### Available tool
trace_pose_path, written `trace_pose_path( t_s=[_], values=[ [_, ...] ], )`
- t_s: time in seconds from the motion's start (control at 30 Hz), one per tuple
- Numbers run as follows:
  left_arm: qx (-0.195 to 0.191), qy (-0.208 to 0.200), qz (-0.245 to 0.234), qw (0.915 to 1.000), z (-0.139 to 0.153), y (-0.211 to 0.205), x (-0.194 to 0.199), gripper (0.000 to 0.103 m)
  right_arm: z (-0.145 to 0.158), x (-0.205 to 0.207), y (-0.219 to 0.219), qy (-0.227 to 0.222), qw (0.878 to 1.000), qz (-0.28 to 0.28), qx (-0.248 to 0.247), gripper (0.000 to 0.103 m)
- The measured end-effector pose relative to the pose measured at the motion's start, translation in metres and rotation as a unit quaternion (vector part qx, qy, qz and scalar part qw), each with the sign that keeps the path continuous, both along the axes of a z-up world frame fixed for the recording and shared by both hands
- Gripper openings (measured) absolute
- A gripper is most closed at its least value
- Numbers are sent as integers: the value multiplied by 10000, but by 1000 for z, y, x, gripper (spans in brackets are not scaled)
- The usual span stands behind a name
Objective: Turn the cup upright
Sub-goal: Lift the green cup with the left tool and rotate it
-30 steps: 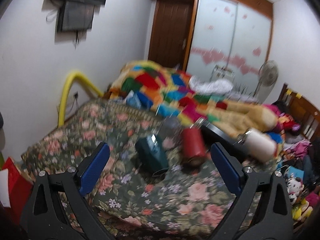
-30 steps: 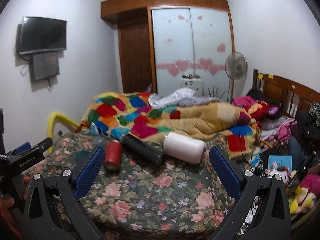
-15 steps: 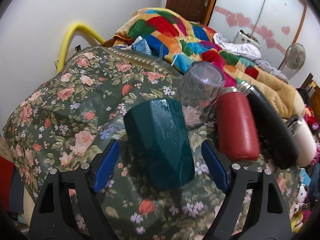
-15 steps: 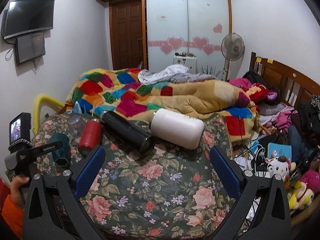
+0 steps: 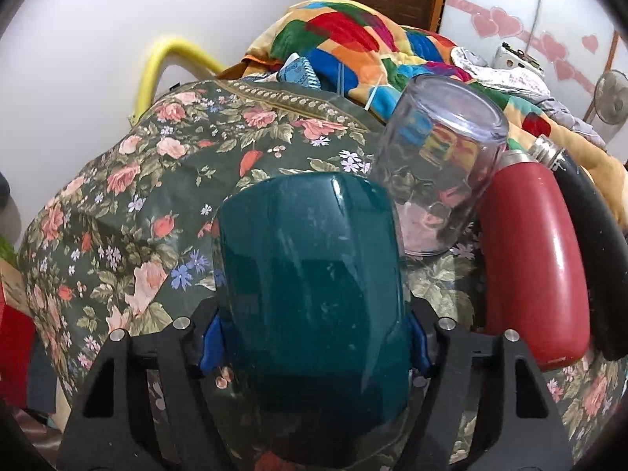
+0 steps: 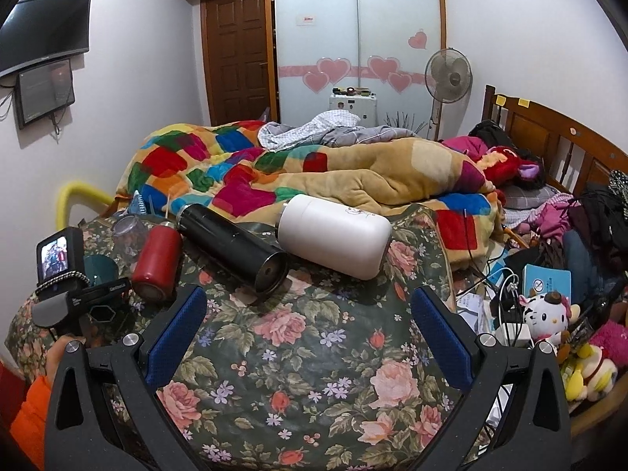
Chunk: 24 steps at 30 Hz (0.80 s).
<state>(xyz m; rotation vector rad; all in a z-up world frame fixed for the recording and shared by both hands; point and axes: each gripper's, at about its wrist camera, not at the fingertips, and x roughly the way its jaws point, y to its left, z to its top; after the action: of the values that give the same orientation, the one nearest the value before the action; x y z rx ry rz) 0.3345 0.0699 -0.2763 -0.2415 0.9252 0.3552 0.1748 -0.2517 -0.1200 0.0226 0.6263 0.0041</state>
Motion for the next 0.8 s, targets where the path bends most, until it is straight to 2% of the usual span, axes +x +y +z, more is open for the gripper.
trace_pose_path(
  t_s=[0.23,0.37,0.5,0.8],
  values=[
    [-131,73,-167,9997,8,4,-22,71,4,-9,2,-23,9999,72,-67,103],
    [-37,-18,-389,9992,21,-4,-41,70,8,-17,5,-70,9998,161,-2,103],
    [55,-224,-690,9973,44,-17,-68,70,13,-27,9,-116,9994,292,160,103],
    [-15,-691,-1288,9893,92,-54,-117,70,30,-52,16,-420,9981,437,145,103]
  ],
)
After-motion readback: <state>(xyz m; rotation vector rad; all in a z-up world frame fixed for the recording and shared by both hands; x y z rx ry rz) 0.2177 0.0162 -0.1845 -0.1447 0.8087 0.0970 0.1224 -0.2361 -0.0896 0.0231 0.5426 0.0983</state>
